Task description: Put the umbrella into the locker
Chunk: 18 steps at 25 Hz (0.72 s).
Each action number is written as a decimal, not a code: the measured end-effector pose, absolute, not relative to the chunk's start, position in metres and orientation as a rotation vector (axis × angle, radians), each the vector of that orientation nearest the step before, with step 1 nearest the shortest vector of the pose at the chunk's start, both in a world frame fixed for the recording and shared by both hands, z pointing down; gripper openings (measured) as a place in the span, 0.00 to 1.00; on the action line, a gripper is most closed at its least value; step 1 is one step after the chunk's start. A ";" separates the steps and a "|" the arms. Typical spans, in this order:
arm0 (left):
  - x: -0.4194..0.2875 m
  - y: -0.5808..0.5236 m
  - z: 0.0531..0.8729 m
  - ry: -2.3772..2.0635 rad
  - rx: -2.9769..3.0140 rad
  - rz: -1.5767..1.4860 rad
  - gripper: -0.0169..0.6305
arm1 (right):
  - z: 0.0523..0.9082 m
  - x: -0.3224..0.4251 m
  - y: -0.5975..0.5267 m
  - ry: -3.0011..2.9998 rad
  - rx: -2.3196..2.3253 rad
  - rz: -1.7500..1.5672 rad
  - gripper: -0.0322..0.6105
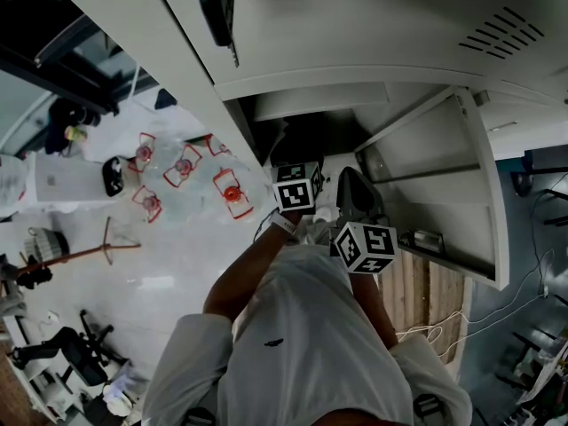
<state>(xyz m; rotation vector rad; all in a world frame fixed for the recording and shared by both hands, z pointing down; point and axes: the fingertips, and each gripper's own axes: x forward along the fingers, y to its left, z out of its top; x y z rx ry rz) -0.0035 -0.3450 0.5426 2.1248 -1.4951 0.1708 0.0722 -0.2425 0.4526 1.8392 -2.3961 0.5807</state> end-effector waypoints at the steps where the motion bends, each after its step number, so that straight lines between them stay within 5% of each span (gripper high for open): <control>1: -0.004 -0.345 0.545 -1.501 2.130 0.199 0.54 | 0.453 0.072 -0.242 -2.396 1.838 0.581 0.05; 12: -0.010 -0.325 0.545 -1.545 2.123 0.264 0.60 | 0.456 0.071 -0.232 -2.391 1.845 0.594 0.05; 18: -0.017 -0.310 0.542 -1.583 2.105 0.238 0.50 | 0.457 0.072 -0.229 -2.383 1.851 0.594 0.05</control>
